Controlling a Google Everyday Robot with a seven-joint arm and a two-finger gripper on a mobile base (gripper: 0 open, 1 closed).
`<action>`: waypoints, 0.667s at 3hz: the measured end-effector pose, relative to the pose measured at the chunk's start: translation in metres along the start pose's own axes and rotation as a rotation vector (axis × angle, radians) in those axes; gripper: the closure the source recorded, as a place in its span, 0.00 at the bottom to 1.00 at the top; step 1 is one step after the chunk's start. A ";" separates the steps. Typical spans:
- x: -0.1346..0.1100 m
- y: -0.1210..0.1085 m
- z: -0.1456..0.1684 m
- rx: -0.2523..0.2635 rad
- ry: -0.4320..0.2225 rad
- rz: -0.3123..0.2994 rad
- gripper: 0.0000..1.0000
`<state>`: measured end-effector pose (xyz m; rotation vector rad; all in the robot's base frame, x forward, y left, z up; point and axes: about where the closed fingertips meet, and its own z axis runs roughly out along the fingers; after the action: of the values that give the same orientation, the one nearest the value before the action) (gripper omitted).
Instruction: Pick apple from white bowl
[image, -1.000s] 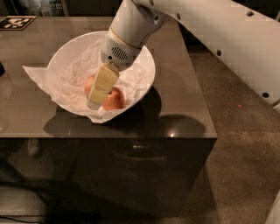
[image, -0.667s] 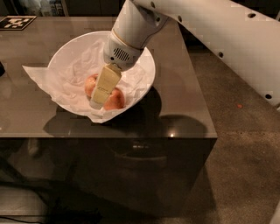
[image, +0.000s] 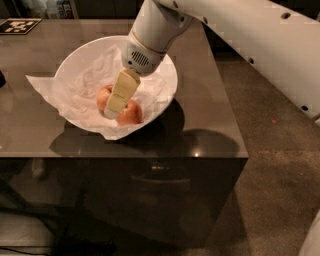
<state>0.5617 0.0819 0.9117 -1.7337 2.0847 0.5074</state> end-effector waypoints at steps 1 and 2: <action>0.001 -0.002 0.002 0.002 -0.003 -0.001 0.00; 0.007 -0.001 0.012 0.015 0.012 0.013 0.00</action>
Offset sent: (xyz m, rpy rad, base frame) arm 0.0012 -0.0034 -0.0330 -0.0363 -0.0055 -0.0515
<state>0.5625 0.0818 0.8974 -1.7198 2.1036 0.4854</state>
